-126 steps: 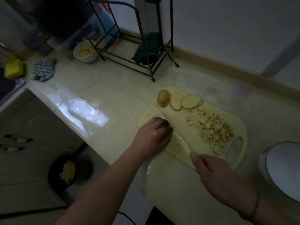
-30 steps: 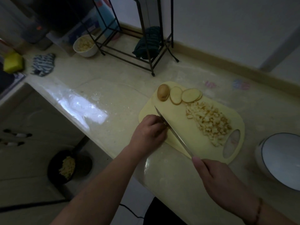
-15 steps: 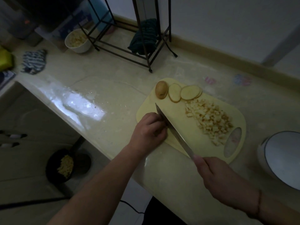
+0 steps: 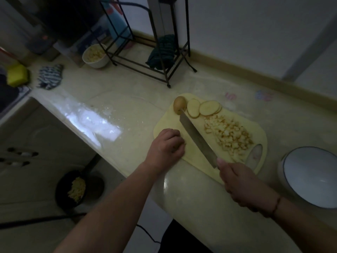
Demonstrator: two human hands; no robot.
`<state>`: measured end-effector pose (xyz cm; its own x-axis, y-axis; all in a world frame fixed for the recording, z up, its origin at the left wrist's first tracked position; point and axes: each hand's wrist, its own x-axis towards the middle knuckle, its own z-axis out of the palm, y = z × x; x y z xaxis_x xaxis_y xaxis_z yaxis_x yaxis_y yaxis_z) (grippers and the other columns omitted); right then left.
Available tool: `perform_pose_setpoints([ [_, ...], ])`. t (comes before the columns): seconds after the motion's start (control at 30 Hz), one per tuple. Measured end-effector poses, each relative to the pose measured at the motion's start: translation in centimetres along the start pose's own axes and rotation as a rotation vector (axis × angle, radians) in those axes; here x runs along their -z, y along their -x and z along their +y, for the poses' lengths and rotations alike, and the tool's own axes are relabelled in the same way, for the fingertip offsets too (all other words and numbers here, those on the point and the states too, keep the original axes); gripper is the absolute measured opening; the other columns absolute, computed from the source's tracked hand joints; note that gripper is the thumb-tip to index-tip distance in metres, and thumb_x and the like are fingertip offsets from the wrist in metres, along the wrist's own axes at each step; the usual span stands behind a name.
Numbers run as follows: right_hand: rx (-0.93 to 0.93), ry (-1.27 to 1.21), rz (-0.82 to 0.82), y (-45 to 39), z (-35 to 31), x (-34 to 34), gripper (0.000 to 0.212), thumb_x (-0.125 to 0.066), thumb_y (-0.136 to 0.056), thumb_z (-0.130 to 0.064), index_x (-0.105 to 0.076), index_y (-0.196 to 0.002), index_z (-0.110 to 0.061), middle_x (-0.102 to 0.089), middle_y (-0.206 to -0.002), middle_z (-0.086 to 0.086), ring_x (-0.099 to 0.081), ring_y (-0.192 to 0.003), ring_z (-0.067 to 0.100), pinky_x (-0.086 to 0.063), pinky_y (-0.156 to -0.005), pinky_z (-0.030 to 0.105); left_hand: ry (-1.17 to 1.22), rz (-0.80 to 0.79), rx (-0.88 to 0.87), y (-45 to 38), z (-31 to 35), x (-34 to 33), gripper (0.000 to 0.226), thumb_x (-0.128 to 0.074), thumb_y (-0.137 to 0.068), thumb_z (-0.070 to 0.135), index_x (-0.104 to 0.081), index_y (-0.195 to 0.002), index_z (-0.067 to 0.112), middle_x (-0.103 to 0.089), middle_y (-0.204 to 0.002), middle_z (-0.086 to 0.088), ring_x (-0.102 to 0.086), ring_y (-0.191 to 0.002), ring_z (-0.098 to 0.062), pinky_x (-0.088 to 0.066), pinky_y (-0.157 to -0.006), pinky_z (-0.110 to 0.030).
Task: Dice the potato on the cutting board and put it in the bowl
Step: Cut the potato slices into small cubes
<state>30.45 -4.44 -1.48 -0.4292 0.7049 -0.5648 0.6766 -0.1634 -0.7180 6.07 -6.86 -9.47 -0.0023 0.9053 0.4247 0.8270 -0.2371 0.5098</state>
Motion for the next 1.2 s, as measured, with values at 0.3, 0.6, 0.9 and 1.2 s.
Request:
perform_pose_setpoints([
  [0.3,0.191,0.216,0.054,1.0,-1.5,-2.1,0.056,-0.033,-0.099,-0.048,-0.040,-0.054,-0.016,-0.046,-0.051,-0.003,-0.044,-0.052,0.006,-0.026,-0.059,0.029,-0.063,-0.033,0.039,0.8,0.9,1.0,0.023,-0.064,-0.090,0.022,-0.076,-0.087,0.003,-0.068,-0.093,-0.012,-0.063,-0.086,-0.029,-0.052,-0.072,-0.033],
  [0.6,0.209,0.240,0.070,1.4,-1.2,-2.3,0.057,-0.033,-0.099,-0.048,-0.044,-0.055,-0.014,-0.048,-0.053,-0.001,-0.047,-0.056,0.013,-0.025,-0.060,0.029,-0.073,-0.067,0.104,0.6,1.3,1.2,0.028,-0.060,-0.087,0.026,-0.080,-0.091,0.007,-0.072,-0.096,-0.009,-0.068,-0.085,-0.028,-0.052,-0.071,-0.028],
  [0.9,0.174,0.277,0.022,0.9,-1.0,-2.5,0.056,-0.030,-0.101,-0.047,-0.044,-0.056,-0.016,-0.048,-0.054,-0.002,-0.047,-0.057,0.012,-0.027,-0.061,0.029,-0.087,-0.080,0.111,0.5,1.0,1.0,0.028,-0.059,-0.083,0.026,-0.080,-0.091,0.011,-0.071,-0.086,-0.007,-0.066,-0.077,-0.029,-0.053,-0.061,-0.030],
  [1.2,0.072,0.106,-0.006,-0.4,-1.9,-1.5,0.066,-0.027,-0.098,-0.055,-0.051,-0.061,-0.006,-0.053,-0.053,0.010,-0.053,-0.046,0.022,-0.041,-0.047,0.028,-0.091,-0.071,0.035,0.3,0.9,1.2,0.024,-0.060,-0.086,0.025,-0.079,-0.086,0.009,-0.068,-0.082,-0.005,-0.064,-0.075,-0.025,-0.052,-0.062,-0.030],
])
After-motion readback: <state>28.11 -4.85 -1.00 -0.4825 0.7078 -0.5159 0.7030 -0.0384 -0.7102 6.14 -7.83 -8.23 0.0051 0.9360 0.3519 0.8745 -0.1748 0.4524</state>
